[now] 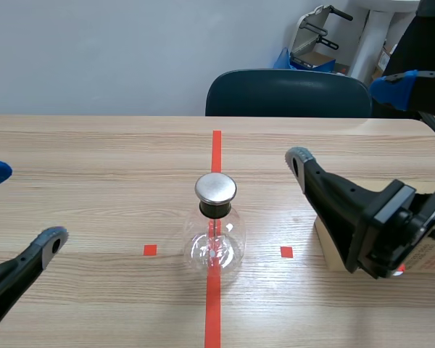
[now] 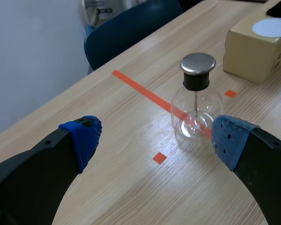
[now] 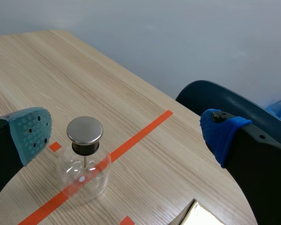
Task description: Do the electroscope experiment
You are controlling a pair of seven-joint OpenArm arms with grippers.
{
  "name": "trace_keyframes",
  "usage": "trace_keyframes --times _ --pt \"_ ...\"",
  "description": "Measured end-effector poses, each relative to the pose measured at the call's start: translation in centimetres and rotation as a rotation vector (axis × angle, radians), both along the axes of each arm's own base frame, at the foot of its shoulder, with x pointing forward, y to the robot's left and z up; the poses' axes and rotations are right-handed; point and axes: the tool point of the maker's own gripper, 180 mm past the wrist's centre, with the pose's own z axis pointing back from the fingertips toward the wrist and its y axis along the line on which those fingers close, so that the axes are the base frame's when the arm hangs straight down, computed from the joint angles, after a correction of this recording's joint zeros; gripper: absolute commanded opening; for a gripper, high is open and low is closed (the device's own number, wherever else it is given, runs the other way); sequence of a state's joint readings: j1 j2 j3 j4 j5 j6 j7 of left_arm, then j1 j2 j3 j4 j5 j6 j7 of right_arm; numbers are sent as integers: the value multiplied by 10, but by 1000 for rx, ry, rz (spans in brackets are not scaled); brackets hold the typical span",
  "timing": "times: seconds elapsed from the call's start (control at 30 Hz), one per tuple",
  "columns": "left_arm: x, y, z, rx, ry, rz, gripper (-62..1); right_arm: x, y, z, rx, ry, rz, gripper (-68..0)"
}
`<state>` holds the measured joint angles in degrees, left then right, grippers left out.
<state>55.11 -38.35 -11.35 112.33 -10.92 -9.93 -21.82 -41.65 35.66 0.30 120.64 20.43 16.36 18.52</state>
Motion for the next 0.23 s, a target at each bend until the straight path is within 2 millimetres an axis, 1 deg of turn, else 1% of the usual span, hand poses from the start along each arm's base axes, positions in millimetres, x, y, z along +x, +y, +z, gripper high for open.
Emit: trace_keyframes --times 0.1,0.23 --pt "4 -2 8 -3 -36 -12 -103 0 0 0 0 0 0 4" --pt "6 -2 5 81 -77 -32 -103 0 0 0 1 0 -1 4"
